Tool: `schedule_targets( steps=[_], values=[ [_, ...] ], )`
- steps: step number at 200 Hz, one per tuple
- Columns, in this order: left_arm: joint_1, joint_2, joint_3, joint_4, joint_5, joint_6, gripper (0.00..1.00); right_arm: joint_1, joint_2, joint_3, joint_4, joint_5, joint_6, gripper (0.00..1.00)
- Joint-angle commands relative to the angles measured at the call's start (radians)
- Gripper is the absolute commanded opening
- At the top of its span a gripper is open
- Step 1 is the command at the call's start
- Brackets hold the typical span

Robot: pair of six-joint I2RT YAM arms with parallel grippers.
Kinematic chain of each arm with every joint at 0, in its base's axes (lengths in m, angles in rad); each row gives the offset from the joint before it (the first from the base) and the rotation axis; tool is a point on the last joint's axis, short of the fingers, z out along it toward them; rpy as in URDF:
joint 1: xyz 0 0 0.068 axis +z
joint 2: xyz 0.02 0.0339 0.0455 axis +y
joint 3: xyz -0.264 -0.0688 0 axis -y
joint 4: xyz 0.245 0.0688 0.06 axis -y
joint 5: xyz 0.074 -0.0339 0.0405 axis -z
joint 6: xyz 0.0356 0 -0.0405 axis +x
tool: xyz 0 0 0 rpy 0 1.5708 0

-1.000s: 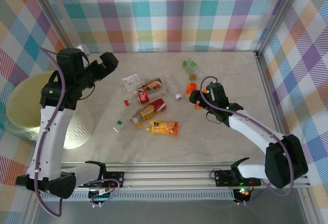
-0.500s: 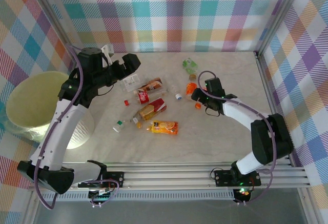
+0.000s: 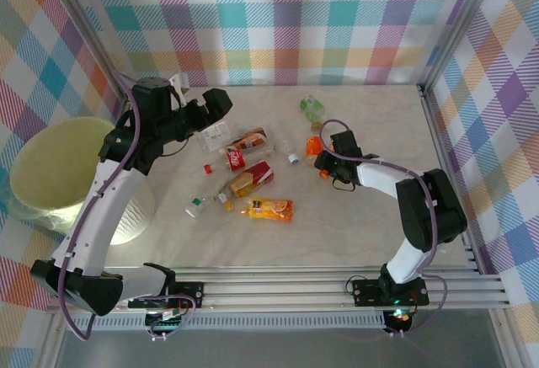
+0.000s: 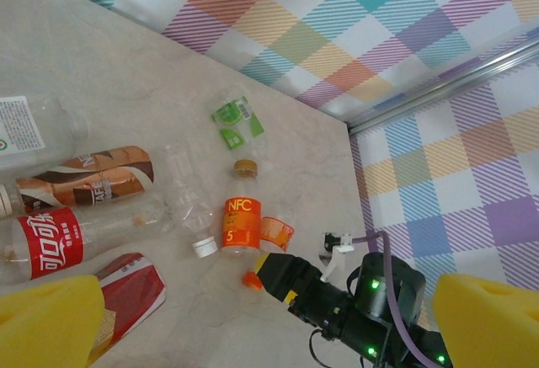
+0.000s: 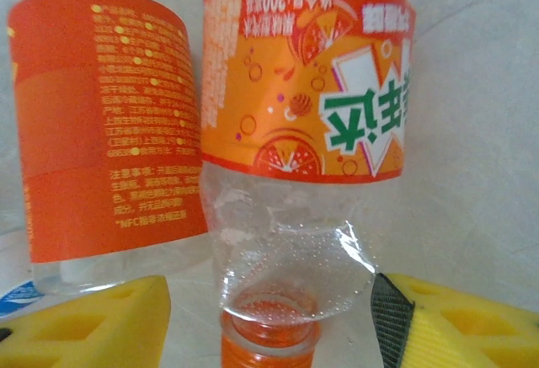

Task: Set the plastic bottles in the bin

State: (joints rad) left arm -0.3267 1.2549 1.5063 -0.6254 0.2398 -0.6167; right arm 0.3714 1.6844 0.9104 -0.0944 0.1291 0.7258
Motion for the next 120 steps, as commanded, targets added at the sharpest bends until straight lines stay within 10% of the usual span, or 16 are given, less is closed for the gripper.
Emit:
schedule_targets(
  steps=[1,120],
  values=[
    [-0.009,-0.033,-0.021,-0.006,-0.028,0.010,1.00,-0.007,0.027,-0.010,0.013,-0.009,0.004,0.64],
    [-0.009,-0.030,-0.054,-0.008,-0.037,0.011,1.00,0.009,0.081,-0.028,0.026,0.090,-0.040,0.38]
  ],
)
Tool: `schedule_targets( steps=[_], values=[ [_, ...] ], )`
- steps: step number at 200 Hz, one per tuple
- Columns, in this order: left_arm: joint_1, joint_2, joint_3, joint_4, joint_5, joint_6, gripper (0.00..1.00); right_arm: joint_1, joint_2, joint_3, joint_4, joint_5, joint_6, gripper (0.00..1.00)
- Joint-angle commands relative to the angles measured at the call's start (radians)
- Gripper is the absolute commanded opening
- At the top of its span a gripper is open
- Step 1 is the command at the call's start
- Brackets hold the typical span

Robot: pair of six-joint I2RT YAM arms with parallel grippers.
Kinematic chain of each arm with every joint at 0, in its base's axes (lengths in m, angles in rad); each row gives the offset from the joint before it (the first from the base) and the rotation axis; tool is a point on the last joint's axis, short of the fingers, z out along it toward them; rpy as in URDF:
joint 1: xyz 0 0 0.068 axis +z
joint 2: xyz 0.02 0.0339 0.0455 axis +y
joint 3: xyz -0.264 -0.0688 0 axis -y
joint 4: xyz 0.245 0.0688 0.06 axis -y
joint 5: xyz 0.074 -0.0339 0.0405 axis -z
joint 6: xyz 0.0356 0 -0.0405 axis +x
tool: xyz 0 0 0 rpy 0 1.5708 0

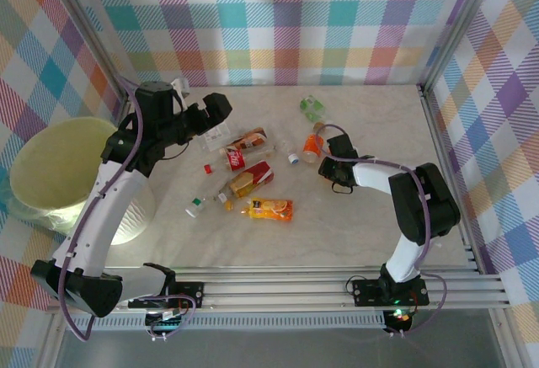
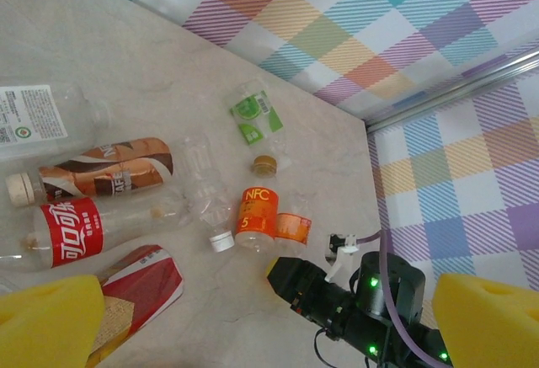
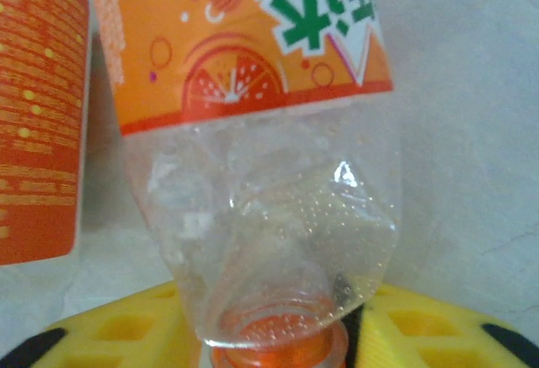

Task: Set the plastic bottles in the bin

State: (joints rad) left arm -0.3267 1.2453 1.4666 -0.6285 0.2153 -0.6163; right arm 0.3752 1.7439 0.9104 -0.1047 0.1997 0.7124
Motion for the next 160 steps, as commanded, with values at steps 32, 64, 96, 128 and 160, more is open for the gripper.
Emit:
schedule_targets(
  steps=[32,64,96,128,160],
  values=[
    [-0.009,-0.024,-0.027,0.003,0.003,0.012,1.00,0.016,-0.041,-0.066,0.054,0.055,-0.078,0.29],
    [-0.009,-0.023,-0.055,0.060,0.072,0.010,1.00,0.067,-0.128,-0.094,0.041,0.133,-0.193,0.24],
    [-0.012,-0.013,-0.076,0.107,0.148,0.003,1.00,0.090,-0.245,-0.170,0.085,0.112,-0.192,0.19],
    [-0.029,-0.016,-0.104,0.129,0.196,0.008,1.00,0.128,-0.387,-0.225,0.124,0.089,-0.209,0.17],
    [-0.049,-0.030,-0.147,0.154,0.233,0.015,1.00,0.168,-0.526,-0.250,0.146,0.031,-0.241,0.16]
  ],
)
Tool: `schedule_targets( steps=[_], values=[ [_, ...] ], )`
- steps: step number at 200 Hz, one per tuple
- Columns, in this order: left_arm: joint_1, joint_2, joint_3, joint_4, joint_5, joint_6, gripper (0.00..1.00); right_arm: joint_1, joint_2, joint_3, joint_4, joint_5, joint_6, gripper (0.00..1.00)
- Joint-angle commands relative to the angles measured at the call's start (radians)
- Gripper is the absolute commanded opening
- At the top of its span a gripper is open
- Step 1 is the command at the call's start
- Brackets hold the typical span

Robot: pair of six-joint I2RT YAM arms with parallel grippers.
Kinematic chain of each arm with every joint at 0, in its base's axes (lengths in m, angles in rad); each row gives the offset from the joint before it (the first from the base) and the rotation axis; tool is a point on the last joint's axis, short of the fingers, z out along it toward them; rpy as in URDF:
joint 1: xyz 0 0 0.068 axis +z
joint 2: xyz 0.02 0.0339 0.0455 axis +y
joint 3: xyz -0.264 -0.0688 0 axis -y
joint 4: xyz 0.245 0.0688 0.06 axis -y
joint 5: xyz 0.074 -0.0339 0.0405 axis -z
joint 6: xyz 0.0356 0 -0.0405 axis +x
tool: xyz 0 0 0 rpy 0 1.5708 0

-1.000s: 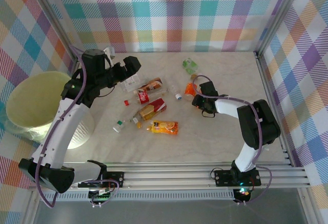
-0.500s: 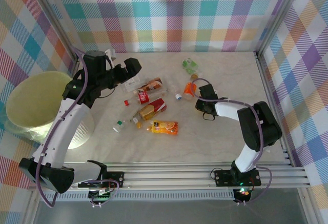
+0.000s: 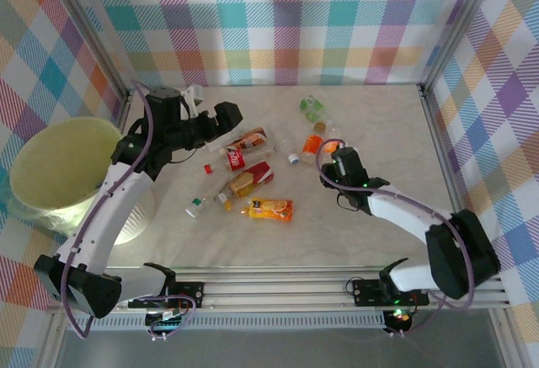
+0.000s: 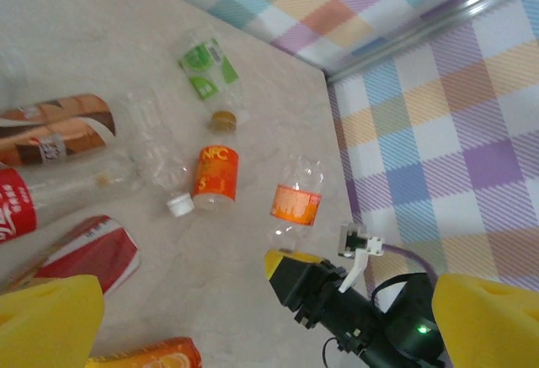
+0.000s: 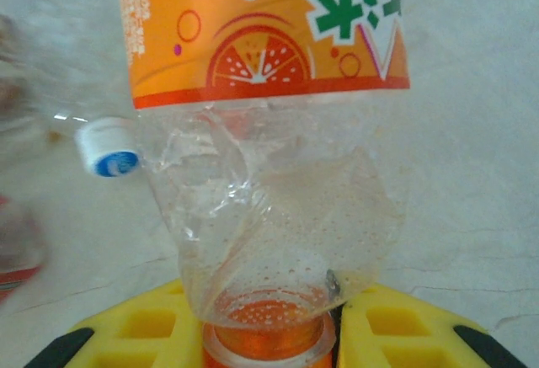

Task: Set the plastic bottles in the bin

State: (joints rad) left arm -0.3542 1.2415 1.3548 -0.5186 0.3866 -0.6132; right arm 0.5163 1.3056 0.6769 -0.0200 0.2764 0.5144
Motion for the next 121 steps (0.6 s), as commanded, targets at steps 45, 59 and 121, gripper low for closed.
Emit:
schedule_targets(
  steps=[45,59,121],
  values=[
    [-0.038,-0.026,-0.092,0.093,0.119,0.005,1.00,0.092,-0.229,-0.032,0.116,-0.130,-0.060,0.15],
    [-0.040,-0.017,-0.095,0.102,0.140,0.010,1.00,0.115,-0.248,-0.032,0.137,-0.142,-0.059,0.15],
    [-0.060,0.059,-0.088,0.199,0.264,0.000,1.00,0.235,-0.208,0.028,0.183,-0.137,-0.088,0.15]
  ],
)
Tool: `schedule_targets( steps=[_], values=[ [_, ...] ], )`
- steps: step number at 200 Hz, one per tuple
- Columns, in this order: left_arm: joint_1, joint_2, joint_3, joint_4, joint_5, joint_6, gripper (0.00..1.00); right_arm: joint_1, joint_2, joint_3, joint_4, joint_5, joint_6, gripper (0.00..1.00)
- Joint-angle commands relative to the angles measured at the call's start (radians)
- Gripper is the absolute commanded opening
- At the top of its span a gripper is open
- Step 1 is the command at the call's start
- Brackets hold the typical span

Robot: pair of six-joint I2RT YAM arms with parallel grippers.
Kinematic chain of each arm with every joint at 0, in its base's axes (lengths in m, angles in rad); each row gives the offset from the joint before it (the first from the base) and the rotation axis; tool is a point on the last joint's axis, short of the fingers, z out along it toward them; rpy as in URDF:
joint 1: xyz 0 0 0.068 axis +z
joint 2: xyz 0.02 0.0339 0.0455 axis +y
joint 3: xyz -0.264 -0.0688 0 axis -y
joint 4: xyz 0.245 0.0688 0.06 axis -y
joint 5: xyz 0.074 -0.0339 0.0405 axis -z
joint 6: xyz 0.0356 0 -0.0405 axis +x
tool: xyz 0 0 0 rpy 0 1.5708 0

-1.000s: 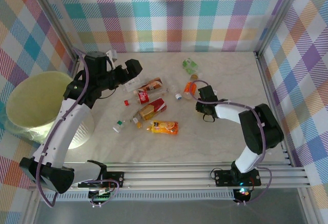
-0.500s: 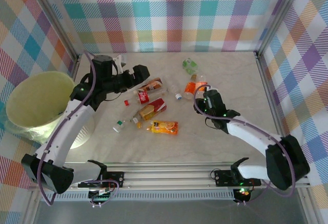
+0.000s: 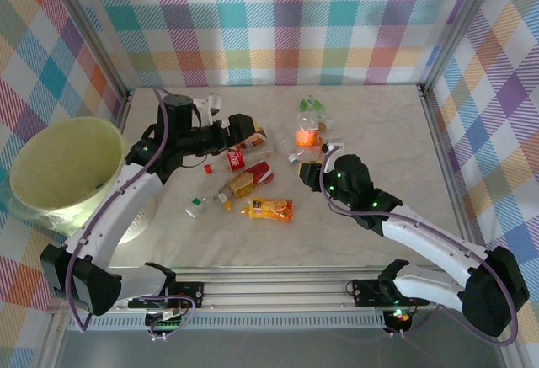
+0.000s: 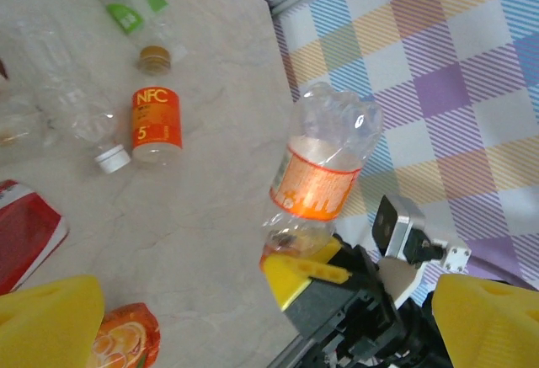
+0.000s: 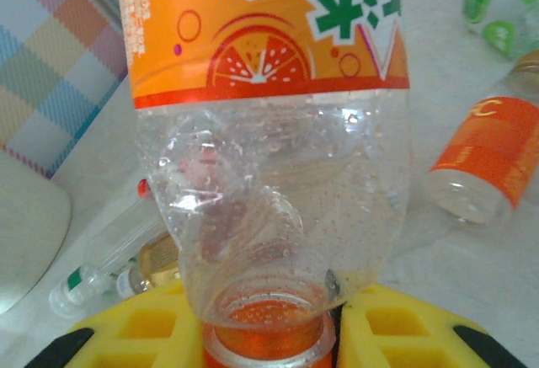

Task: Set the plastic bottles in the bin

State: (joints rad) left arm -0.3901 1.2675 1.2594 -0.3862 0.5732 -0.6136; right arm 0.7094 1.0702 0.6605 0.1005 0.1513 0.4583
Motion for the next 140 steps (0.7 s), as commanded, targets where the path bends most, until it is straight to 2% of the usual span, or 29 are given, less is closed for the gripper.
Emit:
schedule_targets(
  steps=[1,21,77,110,140],
  values=[
    [-0.025,0.035,0.007,0.069,0.079,0.001,1.00,0.044,0.029,0.046,0.064,-0.012,-0.033,0.15],
    [-0.049,0.051,0.007,0.094,0.086,-0.008,1.00,0.084,0.066,0.070,0.081,-0.018,-0.045,0.15],
    [-0.115,0.037,-0.044,0.153,0.023,-0.047,1.00,0.160,0.145,0.105,0.158,-0.068,-0.048,0.15],
    [-0.144,0.006,-0.059,0.050,-0.134,-0.055,1.00,0.188,0.158,0.119,0.183,-0.117,-0.054,0.16],
    [-0.151,-0.006,-0.071,0.024,-0.163,-0.073,1.00,0.206,0.153,0.123,0.176,-0.138,-0.088,0.16]
  ],
)
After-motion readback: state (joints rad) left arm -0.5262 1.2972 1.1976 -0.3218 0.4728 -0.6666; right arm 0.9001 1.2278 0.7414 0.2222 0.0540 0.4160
